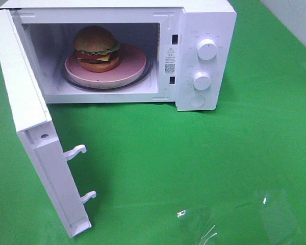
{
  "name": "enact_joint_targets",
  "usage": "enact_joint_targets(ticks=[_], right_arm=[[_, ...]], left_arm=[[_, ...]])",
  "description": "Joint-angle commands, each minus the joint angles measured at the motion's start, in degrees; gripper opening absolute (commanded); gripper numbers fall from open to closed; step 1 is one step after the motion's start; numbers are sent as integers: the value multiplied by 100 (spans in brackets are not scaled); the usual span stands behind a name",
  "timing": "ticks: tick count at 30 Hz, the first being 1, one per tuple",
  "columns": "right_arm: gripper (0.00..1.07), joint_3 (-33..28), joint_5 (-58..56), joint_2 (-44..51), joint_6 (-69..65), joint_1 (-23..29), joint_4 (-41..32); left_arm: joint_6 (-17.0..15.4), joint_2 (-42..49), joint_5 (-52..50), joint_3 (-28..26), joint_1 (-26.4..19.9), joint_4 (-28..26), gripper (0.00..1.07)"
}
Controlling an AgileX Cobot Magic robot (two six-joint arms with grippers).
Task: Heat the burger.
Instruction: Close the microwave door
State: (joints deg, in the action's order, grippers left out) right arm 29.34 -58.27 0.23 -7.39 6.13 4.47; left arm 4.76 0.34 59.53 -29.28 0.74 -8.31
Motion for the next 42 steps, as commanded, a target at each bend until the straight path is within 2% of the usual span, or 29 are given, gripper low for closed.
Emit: enact_joint_targets(ticks=[1, 35, 40, 42], right_arm=[[76, -11, 74, 143, 17, -34, 11], [76, -11, 74, 143, 11, -34, 11], [76, -11, 74, 143, 11, -34, 11], [76, -11, 74, 143, 11, -34, 11]], left_arm=[[-29, 97, -23, 11, 29, 0, 103], [-63, 97, -34, 6, 29, 11, 103], [-286, -92, -298, -189, 29, 0, 99], [-264, -309, -642, -252, 29, 23, 91]])
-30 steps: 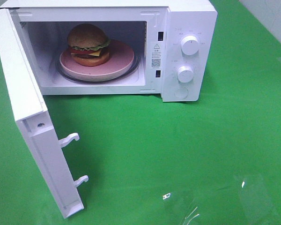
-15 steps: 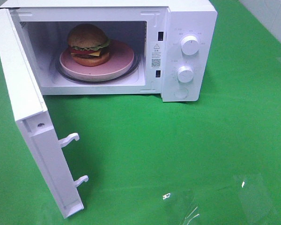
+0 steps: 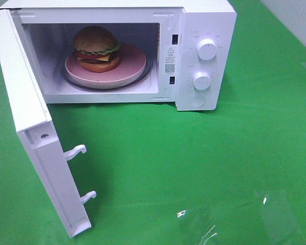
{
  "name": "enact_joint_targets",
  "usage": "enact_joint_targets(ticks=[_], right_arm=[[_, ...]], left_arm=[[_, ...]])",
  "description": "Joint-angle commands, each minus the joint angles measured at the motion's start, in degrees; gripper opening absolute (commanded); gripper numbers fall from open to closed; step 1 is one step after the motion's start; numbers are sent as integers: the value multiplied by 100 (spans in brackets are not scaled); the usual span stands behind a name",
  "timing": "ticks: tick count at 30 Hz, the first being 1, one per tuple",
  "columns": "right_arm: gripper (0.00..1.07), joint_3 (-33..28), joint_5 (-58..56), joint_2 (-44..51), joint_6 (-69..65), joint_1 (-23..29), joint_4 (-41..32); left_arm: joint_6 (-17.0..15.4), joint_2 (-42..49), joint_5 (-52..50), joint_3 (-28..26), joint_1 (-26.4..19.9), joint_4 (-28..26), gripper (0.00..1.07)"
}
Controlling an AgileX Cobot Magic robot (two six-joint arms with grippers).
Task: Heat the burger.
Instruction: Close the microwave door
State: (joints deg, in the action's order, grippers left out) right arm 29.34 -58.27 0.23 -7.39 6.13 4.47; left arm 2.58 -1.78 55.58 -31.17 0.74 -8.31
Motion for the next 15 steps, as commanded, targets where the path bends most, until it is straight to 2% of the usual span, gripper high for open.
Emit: enact_joint_targets(ticks=[1, 2, 3, 4, 5, 6, 7, 9, 10, 11, 12, 13, 14, 15], right_arm=[[76, -11, 74, 143, 11, -34, 11], [76, -11, 74, 143, 11, -34, 11], [76, -11, 74, 143, 11, -34, 11], [76, -11, 74, 143, 11, -34, 11], [76, -11, 74, 143, 11, -34, 11], [76, -11, 74, 143, 11, -34, 11], [76, -11, 74, 143, 11, -34, 11], [76, -11, 74, 143, 11, -34, 11], [76, -11, 74, 143, 11, -34, 11], [76, -11, 74, 143, 11, -34, 11], [76, -11, 74, 143, 11, -34, 11], [76, -11, 74, 143, 11, -34, 11], [76, -11, 74, 143, 11, -34, 11], [76, -11, 74, 143, 11, -34, 11]], left_arm=[[-46, -97, -246, -63, 29, 23, 91], [-29, -264, -521, -63, 29, 23, 83], [-29, -264, -521, -63, 29, 23, 83], [-29, -447, -745, -63, 29, 40, 72], [-29, -447, -745, -63, 29, 40, 72], [-29, -647, -945, -63, 29, 63, 60], [-29, -647, -945, -63, 29, 63, 60], [-34, -997, -1232, -63, 29, 103, 37], [-34, -997, -1232, -63, 29, 103, 37], [-34, -1071, -1295, -63, 29, 103, 29], [-34, -1071, -1295, -63, 29, 103, 29], [-34, -1192, -1421, -63, 29, 120, 11], [-34, -1289, -1553, -34, 29, 126, 0], [-34, -1289, -1553, -34, 29, 126, 0]])
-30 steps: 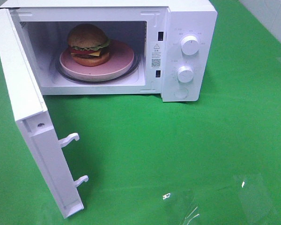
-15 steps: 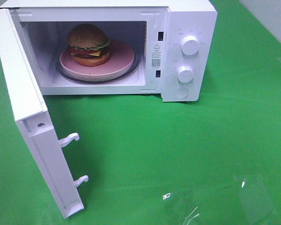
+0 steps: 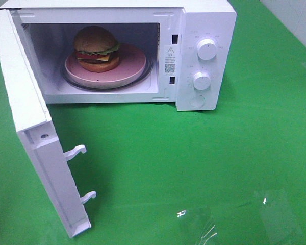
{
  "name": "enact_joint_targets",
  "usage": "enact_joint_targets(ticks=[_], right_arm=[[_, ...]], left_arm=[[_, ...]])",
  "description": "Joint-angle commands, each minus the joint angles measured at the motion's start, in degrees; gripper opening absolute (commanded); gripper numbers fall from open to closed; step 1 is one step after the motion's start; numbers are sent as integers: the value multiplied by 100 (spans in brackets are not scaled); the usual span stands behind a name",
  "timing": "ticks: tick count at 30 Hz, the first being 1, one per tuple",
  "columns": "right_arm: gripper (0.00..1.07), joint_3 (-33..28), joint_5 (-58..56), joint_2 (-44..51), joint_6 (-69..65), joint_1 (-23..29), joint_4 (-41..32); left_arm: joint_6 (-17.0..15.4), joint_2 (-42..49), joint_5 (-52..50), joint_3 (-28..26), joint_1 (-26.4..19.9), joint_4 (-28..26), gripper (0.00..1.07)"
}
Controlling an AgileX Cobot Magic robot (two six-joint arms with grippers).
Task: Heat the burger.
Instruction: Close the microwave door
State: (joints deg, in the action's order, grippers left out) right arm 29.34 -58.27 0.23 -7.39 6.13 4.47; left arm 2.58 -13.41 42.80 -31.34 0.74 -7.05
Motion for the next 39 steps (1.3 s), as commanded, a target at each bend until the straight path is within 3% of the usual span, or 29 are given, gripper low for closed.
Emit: enact_joint_targets(ticks=[1, 4, 8, 11, 13, 16, 18, 24, 29, 32, 35, 37, 38, 39], right_arm=[[76, -11, 74, 143, 11, -34, 11], [76, -11, 74, 143, 11, -34, 11], [76, -11, 74, 143, -6, -34, 11], [76, -11, 74, 143, -6, -34, 11], [76, -11, 74, 143, -6, -34, 11], [76, -11, 74, 143, -11, -34, 11], [76, -11, 74, 143, -11, -34, 11], [76, -11, 74, 143, -11, -34, 11], [75, -11, 74, 143, -11, -34, 11], [75, -11, 74, 143, -11, -34, 11], [75, -11, 74, 143, -11, -34, 11], [75, -11, 74, 143, -11, -34, 11], [75, -11, 74, 143, -11, -34, 11], [75, -11, 74, 143, -11, -34, 11]], left_arm=[[-29, -195, -395, 29, 29, 23, 0], [-29, -298, -676, 132, 29, 40, 0], [-29, -487, -1891, 688, 29, 34, 0], [-29, -521, -2091, 779, 29, 34, 0], [-29, -716, -2962, 1134, 29, 34, 0], [-29, -779, -3191, 1226, 29, 34, 0], [-29, -1077, -4022, 1541, 29, 34, 0], [-29, -1587, -4910, 1885, 29, 40, 0], [-29, -2378, -6354, 2235, 29, 132, 0], [-29, -2532, -6578, 2269, 29, 229, 0], [-92, -3174, -7065, 2286, 29, 630, 0], [-258, -3472, -7277, 2286, 29, 762, 0], [-510, -3753, -7431, 2286, 29, 854, 0], [-510, -3753, -7431, 2286, 29, 854, 0]])
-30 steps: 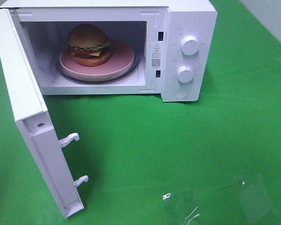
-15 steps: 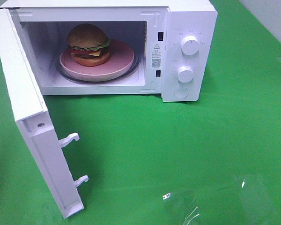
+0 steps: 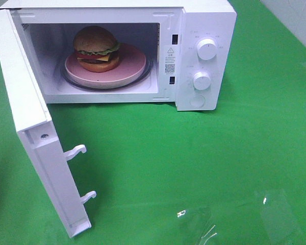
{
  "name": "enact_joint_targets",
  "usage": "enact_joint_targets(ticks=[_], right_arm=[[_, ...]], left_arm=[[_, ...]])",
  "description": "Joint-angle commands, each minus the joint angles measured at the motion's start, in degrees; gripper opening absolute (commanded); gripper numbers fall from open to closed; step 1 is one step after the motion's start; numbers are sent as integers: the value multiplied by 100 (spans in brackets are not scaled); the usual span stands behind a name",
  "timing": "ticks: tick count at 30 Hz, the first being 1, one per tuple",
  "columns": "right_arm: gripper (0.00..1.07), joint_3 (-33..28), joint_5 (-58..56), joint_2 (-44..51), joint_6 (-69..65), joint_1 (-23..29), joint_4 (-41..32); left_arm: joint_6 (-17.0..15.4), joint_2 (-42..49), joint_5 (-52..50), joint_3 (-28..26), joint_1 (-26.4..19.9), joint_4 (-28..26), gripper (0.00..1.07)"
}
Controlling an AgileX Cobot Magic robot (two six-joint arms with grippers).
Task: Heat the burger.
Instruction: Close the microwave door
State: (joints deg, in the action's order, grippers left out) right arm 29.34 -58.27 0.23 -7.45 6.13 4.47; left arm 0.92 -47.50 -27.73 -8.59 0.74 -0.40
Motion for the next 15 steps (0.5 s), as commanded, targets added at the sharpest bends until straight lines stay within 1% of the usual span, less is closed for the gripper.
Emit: enact_joint_targets(ticks=[1, 2, 3, 4, 5, 6, 7, 8, 9, 10, 11, 12, 13, 14, 15], right_arm=[[75, -11, 74, 143, -6, -34, 11], [75, -11, 74, 143, -6, -34, 11], [75, -11, 74, 143, -6, -34, 11], [75, -11, 74, 143, -6, -34, 11], [75, -11, 74, 143, -6, -34, 11], [75, -11, 74, 143, -6, -34, 11], [75, -11, 74, 143, -6, -34, 11], [75, -11, 74, 143, -6, -34, 11], [75, -11, 74, 143, -6, -34, 11], [75, -11, 74, 143, -6, -34, 11], [75, -11, 74, 143, -6, -34, 11], [75, -11, 74, 143, -6, -34, 11], [75, -11, 74, 143, -6, -34, 11], [75, -11, 74, 143, -6, -34, 11], [75, -11, 74, 143, -6, -34, 11]], left_arm=[[-647, -613, -544, 6, 29, 390, 0], [-647, -613, -544, 6, 29, 390, 0], [-768, -739, -642, 6, 29, 550, 0], [-945, -934, -848, 6, 29, 894, 0], [-945, -934, -848, 6, 29, 894, 0], [-1123, -1129, -1054, 6, 29, 1278, 0], [-1123, -1129, -1054, 6, 29, 1278, 0], [-1197, -1192, -1152, 0, 29, 1409, 0], [-1324, -1335, -1341, 0, 29, 1702, 0], [-1324, -1335, -1341, 0, 29, 1702, 0], [-1415, -1490, -1536, 0, 29, 1988, 0], [-1415, -1490, -1536, 0, 29, 1988, 0], [-1495, -1644, -1748, 0, 29, 2229, 0], [-1495, -1644, -1748, 0, 29, 2229, 0], [-1564, -1816, -2023, 0, 29, 2521, 0]])
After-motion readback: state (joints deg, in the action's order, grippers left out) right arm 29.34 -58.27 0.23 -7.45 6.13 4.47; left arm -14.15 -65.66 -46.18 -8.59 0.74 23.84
